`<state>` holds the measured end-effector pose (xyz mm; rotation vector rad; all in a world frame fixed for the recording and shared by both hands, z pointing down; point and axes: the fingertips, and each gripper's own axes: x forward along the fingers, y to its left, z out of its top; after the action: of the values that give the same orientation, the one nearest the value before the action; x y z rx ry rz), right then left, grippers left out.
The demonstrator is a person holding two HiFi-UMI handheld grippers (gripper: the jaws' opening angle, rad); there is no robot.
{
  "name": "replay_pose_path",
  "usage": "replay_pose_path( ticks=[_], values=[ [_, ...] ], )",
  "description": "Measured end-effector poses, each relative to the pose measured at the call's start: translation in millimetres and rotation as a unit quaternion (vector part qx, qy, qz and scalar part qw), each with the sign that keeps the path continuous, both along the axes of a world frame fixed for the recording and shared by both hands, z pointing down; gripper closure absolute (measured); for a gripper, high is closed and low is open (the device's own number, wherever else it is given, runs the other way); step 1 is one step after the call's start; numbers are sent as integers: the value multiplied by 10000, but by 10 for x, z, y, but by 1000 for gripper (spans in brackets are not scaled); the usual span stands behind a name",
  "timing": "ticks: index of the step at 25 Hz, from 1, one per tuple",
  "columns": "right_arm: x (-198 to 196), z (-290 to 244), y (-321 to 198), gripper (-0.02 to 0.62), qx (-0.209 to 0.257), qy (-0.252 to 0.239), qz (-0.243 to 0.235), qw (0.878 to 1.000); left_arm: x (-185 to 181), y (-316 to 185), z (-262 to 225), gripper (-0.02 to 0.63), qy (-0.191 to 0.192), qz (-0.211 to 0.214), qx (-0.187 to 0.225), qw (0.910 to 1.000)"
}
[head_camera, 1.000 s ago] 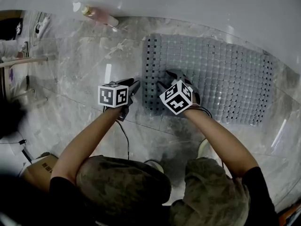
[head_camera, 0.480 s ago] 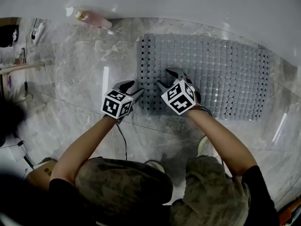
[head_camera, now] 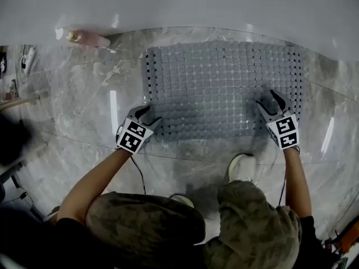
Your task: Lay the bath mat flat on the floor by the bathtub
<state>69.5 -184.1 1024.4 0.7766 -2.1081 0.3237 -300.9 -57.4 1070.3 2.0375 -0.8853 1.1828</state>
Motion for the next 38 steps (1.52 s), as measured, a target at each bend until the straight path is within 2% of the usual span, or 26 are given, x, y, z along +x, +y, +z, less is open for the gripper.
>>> replay_pose_path(
  ticks=[3,7,11,13,16,20,26,30,34,35,38],
  values=[
    [340,275,313,342,-308,120,255,9991,-49,-95,36,345,-104,-166,-35,9998],
    [424,338,412,344,-120,-275,986,9947,-69,-175,49,354,-238,-427,-23,9988],
    [385,352,373,342,-46,-413,1352,9900,-211,-667,-64,381,-438,-922,539,9933],
    [377,359,360,342,-57,-420,1359,9898,-250,-918,-122,379,-446,-1129,708,9901],
    [398,348,354,337,-54,-417,1325,9903,-254,-1104,-142,373,-411,-1296,648,9886],
    [392,348,356,337,-60,-441,1337,9900,-253,-1100,-35,365,-389,-1374,470,9886],
    [386,343,338,337,-70,-468,1441,9884,-257,-1153,-2,357,-354,-1376,646,9877],
    [376,335,233,339,-123,-633,1735,9827,-275,-1266,-6,357,-395,-1360,694,9875],
    [283,352,-82,319,-168,-620,1610,9849,-307,-1474,-14,342,-401,-1484,602,9863],
    [277,357,-115,313,-193,-593,1555,9859,-326,-1500,-2,321,-365,-1566,569,9854],
    [286,381,-102,313,-114,-578,1413,9882,-342,-1467,60,313,-171,-1747,538,9830]
  ],
)
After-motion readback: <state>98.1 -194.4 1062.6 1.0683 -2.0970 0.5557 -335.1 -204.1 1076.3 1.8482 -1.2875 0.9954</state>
